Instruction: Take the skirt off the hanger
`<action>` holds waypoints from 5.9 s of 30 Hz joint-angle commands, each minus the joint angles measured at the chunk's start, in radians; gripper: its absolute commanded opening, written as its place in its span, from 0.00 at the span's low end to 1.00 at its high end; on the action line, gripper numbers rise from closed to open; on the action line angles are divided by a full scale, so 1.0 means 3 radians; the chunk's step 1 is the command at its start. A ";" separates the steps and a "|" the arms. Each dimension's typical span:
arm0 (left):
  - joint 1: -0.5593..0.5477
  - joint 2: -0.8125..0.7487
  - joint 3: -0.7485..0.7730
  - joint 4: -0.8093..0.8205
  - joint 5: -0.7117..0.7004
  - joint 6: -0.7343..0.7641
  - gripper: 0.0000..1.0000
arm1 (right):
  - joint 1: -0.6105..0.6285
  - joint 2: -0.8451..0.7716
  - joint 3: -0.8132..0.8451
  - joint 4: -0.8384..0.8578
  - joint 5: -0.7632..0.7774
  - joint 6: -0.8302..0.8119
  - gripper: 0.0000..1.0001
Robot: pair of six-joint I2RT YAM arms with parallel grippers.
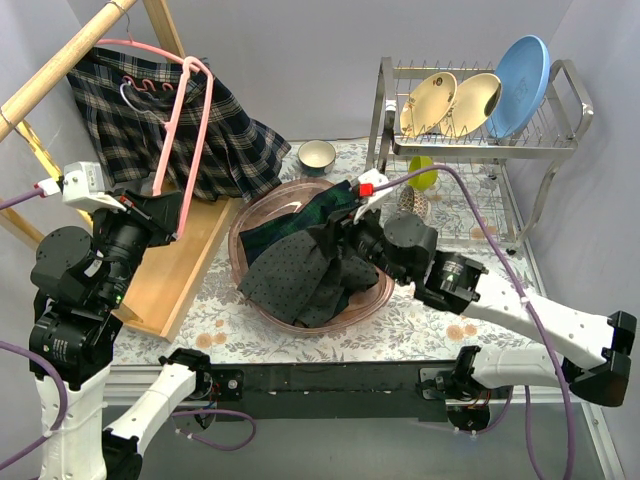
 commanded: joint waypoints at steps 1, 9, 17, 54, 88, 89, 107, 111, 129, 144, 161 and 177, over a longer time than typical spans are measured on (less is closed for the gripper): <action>0.0026 0.0029 0.0041 0.0044 0.0087 -0.0285 0.00 | 0.0610 0.0105 -0.0050 0.1512 -0.0097 -0.0975 0.70; 0.0020 0.0034 0.0067 0.0054 0.0348 -0.0705 0.00 | 0.1482 0.1071 0.0251 0.3139 0.0276 -0.3438 0.72; 0.0020 -0.0012 -0.0005 0.0090 0.0394 -0.0848 0.00 | 0.1825 0.1547 0.0298 0.4244 0.0195 -0.4538 0.59; 0.0020 -0.0109 -0.0030 -0.0094 0.0553 -0.1002 0.00 | 0.1718 0.2683 0.1684 0.3928 0.0747 -0.5674 0.17; 0.0026 0.0060 0.0051 -0.0247 0.0026 -0.0986 0.00 | 0.1845 0.1972 0.1003 0.3508 0.0864 -0.4733 0.49; 0.0020 0.0054 0.0041 -0.0237 0.0036 -0.0991 0.00 | 0.1835 0.1992 0.1024 0.3524 0.0900 -0.4753 0.49; 0.0026 0.0024 0.0000 -0.0237 0.0220 -0.1150 0.00 | 0.1574 0.1701 0.0947 0.3074 0.0200 -0.4155 0.66; 0.0025 0.0013 -0.0035 -0.0217 0.0241 -0.1181 0.00 | 0.1574 0.1767 0.1003 0.3089 0.0179 -0.4247 0.53; 0.0026 -0.0119 -0.0255 -0.0094 0.0435 -0.1411 0.00 | 0.1579 0.2243 0.1489 0.3196 0.0399 -0.4697 0.33; 0.0026 -0.0349 0.0061 0.0371 0.0476 -0.0971 0.88 | 0.1462 0.1911 0.1280 0.3437 -0.0010 -0.3895 0.01; 0.0025 -0.1218 -0.0235 0.1415 0.1038 -0.0986 0.98 | 0.1104 0.2110 0.1806 0.3774 -0.0281 -0.2872 0.01; 0.0031 -0.1597 -0.0066 0.1379 0.0737 -0.1390 0.98 | 0.0853 0.2938 0.2808 0.4061 -0.0583 -0.2427 0.01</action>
